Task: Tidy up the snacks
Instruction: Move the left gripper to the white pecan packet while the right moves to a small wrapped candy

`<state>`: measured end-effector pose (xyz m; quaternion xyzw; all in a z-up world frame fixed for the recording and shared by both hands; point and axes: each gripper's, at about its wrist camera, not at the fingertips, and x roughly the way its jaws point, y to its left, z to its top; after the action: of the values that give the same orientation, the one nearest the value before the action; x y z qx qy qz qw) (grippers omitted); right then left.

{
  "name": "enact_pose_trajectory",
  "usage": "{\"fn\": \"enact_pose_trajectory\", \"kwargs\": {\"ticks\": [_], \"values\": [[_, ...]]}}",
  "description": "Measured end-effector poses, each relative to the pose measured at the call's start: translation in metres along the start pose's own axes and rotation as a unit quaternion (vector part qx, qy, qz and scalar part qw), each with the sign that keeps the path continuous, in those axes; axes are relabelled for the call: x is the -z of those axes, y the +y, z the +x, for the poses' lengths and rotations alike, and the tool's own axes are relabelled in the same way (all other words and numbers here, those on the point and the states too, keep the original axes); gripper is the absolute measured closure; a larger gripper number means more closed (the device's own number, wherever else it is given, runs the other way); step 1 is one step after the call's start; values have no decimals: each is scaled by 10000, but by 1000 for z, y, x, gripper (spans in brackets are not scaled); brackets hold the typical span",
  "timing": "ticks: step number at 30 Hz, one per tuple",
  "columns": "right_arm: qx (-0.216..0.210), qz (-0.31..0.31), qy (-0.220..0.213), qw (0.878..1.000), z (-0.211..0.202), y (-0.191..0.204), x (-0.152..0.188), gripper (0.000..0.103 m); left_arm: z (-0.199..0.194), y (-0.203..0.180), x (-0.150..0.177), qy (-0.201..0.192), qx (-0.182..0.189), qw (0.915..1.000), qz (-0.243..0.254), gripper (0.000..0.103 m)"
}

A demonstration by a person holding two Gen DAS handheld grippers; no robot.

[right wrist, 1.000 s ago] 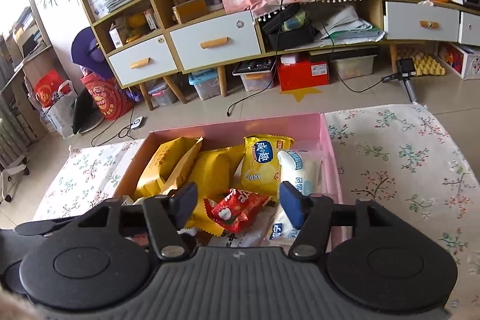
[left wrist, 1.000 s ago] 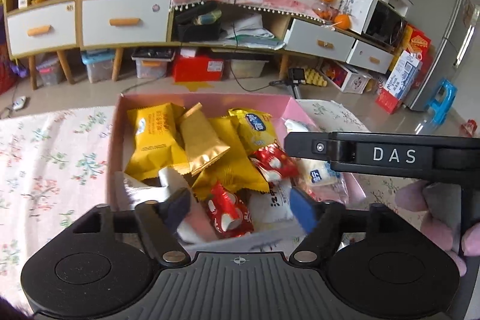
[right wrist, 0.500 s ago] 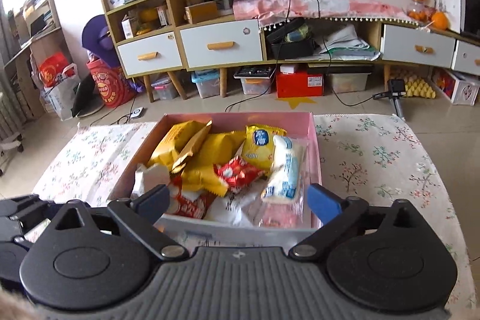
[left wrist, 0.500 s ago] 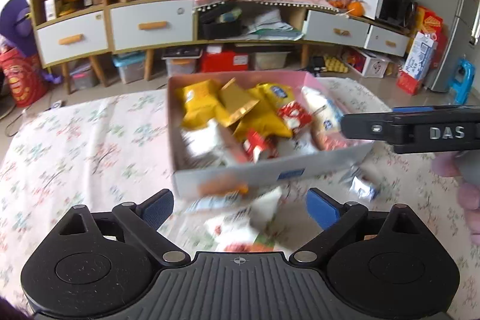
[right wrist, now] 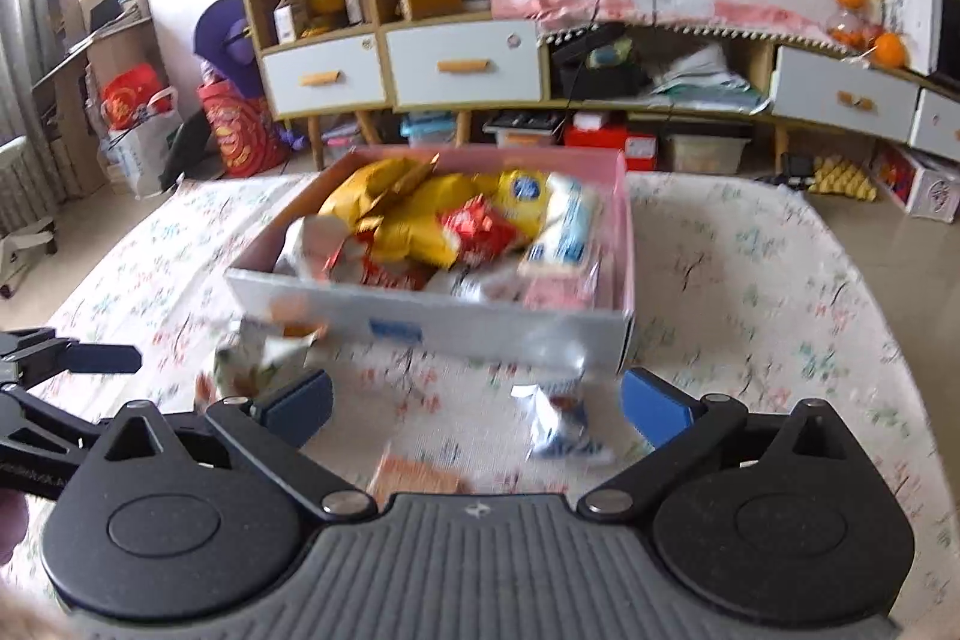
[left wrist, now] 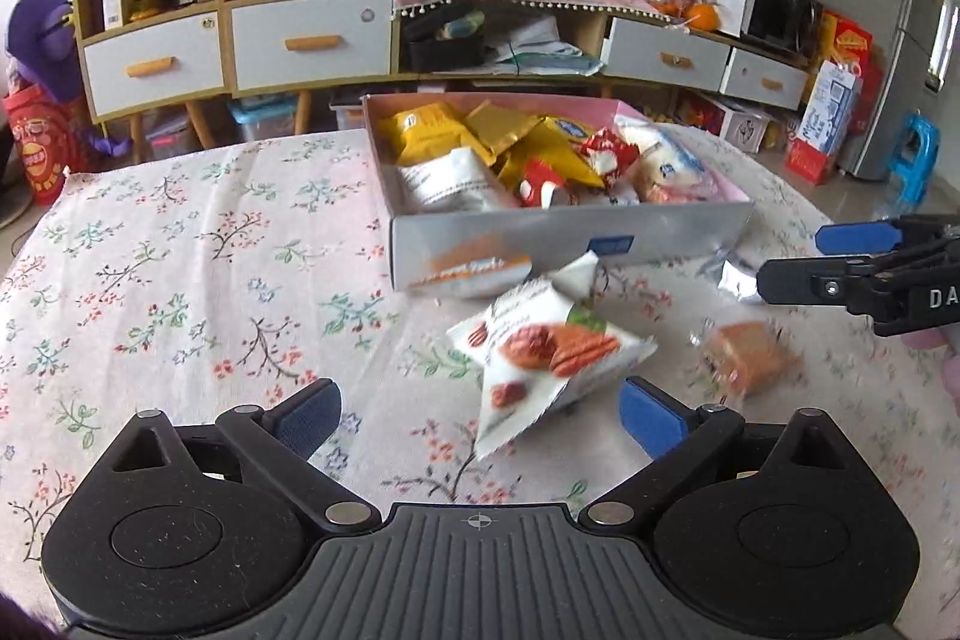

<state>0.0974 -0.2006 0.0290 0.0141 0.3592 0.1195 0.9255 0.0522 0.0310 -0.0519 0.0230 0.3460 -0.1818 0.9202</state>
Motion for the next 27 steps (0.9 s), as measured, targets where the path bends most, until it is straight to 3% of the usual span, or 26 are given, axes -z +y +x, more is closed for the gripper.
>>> {"fn": "enact_pose_trajectory", "kwargs": {"ticks": [7,18,23,25,27], "values": [[-10,-184,56,9998,5,-8,13,2,6,-4,3,-55,273,9994,-225,3],[86,388,306,9987,26,-31,19,26,28,-12,-11,-117,423,9958,-803,4],[147,152,298,9993,31,-27,20,34,35,-7,-14,-12,462,9929,-1098,6],[156,84,265,9995,32,-27,20,40,36,-6,-15,-7,485,9919,-1175,10],[190,-9,255,9995,31,-25,21,45,36,-5,-17,5,475,9916,-1203,21]]}}
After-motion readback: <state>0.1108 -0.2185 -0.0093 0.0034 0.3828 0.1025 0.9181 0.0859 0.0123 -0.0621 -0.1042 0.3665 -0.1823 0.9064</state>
